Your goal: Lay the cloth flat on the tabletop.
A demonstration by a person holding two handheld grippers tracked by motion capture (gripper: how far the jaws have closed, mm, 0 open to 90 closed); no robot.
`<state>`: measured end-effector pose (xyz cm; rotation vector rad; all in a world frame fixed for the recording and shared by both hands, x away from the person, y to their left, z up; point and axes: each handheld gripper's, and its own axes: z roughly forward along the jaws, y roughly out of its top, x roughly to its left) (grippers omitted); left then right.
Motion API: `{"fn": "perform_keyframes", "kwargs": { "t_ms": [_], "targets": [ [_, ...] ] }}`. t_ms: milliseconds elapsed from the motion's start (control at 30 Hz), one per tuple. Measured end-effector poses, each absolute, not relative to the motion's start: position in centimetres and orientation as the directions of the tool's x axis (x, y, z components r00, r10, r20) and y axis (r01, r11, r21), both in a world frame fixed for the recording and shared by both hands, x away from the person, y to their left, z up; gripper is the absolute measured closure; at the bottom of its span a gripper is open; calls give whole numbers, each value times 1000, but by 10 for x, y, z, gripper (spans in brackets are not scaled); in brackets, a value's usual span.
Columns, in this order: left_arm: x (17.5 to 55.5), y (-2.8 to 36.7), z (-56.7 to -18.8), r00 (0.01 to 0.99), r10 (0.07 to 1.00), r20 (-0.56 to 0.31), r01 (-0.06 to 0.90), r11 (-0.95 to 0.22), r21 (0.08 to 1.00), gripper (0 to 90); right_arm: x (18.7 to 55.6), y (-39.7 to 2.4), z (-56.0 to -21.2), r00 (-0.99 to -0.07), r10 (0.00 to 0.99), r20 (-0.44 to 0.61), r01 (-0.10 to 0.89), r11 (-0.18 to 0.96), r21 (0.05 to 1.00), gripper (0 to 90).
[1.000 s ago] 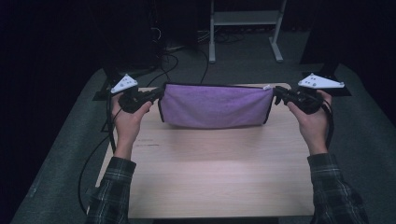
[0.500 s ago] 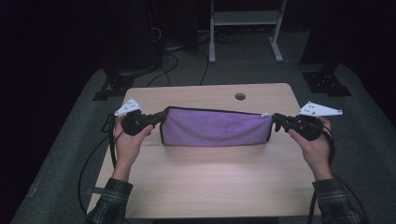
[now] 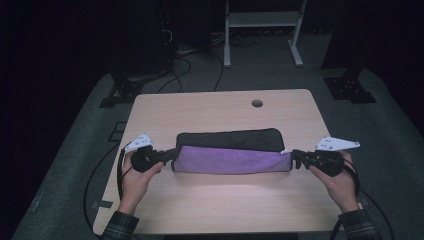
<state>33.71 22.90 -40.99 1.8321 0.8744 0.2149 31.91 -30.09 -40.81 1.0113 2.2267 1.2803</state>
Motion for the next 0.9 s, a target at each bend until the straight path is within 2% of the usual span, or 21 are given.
{"fn": "perform_keyframes", "kwargs": {
  "t_ms": [467,667,733,767,833,900],
  "targets": [
    [297,235,-447,705,633,-318,577,-252,777,836,282,-302,-440,-726,683,82,461,395,794,826],
    [285,235,-459,701,637,-323,614,-306,728,824,271,-300,-454,-749,652,119,498,436,750,820],
    [283,237,-460,697,647,-308,609,-308,731,752,268,-299,-458,-765,631,130,502,457,734,772],
    [282,238,-458,693,654,-304,605,-297,739,712,267,-299,-458,-770,625,126,491,455,742,706],
    [282,241,-452,693,654,-305,589,-269,762,629,267,-302,-454,-774,618,136,473,422,773,608],
    [281,244,-447,690,660,-298,578,-253,776,592,267,-305,-447,-770,621,144,458,381,803,568]
  ]
}}
